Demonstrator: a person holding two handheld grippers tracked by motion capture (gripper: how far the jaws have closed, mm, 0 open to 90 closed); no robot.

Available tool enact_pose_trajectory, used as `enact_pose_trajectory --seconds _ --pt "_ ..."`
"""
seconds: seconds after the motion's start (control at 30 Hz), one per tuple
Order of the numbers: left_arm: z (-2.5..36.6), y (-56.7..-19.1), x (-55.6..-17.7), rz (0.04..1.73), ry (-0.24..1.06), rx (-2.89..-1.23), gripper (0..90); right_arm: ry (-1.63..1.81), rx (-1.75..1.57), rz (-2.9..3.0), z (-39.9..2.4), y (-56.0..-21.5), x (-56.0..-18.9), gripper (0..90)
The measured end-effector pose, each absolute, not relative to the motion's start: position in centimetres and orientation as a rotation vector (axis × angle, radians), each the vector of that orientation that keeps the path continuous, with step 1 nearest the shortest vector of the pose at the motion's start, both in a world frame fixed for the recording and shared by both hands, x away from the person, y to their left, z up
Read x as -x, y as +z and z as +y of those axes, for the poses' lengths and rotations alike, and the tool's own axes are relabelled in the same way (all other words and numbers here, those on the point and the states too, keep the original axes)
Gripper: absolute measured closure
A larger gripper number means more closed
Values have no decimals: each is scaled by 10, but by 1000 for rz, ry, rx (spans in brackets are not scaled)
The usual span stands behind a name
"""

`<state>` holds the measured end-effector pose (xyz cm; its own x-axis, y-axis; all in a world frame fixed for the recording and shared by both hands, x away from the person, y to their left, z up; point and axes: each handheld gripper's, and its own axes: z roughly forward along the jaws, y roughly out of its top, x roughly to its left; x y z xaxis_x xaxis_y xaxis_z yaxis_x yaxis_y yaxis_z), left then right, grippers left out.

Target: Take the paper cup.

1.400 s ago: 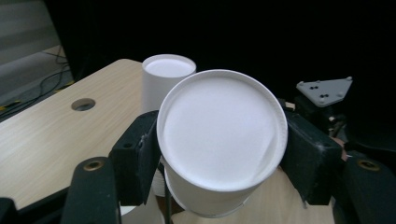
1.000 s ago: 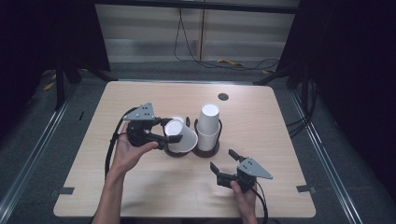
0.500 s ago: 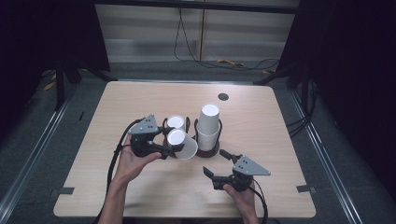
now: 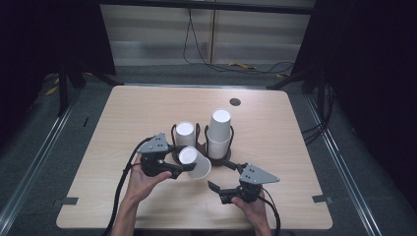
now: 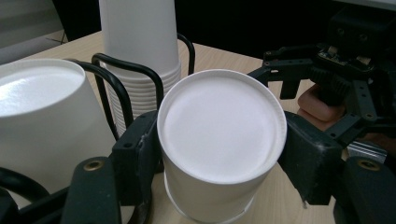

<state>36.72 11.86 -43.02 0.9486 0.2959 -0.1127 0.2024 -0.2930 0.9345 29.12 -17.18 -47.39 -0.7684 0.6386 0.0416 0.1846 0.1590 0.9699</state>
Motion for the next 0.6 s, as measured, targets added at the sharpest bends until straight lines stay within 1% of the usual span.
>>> enact_pose_trajectory --seconds 0.27,0.6 --pt "119 -441 -360 373 58 -1851 342 1646 -737 2143 -161 -472 -295 132" --pt "118 -435 -354 328 2 -1823 342 1678 -681 2193 -153 -476 -303 130"
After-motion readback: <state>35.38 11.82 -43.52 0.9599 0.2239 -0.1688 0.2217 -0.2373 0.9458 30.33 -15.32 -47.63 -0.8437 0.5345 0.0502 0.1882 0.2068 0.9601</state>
